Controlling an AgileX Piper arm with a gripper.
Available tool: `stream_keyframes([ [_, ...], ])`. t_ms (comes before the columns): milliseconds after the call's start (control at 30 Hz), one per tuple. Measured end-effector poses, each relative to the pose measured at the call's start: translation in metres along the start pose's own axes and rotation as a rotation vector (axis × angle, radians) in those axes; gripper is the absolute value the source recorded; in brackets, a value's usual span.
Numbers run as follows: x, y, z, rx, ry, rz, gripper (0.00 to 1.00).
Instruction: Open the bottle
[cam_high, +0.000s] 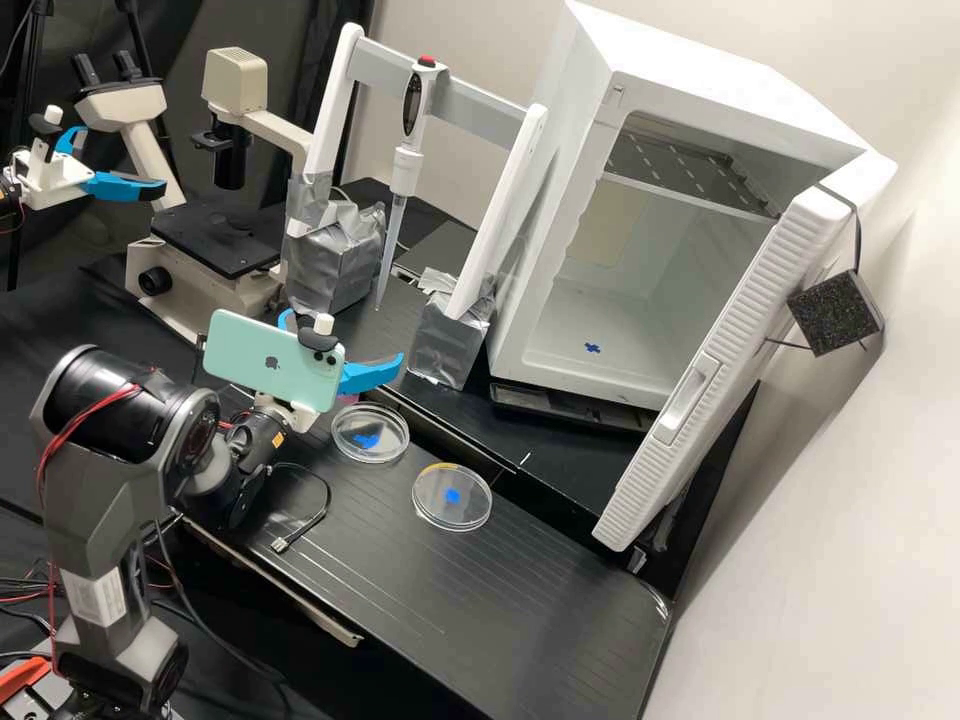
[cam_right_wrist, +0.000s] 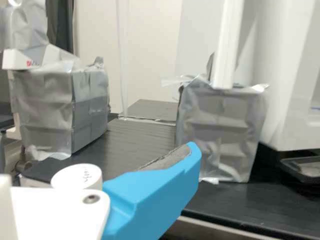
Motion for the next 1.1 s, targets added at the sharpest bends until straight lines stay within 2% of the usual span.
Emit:
stream_keyframes([
  [300, 0.0018, -0.0075, 0.0044, -0.018, -0.019, -0.030, 1.00],
  [333, 0.0019, -0.0081, 0.0050, -0.018, -0.021, -0.032, 0.00],
  [1100, 0.0020, -0.0085, 0.0054, -0.018, -0.023, -0.034, 0.00],
])
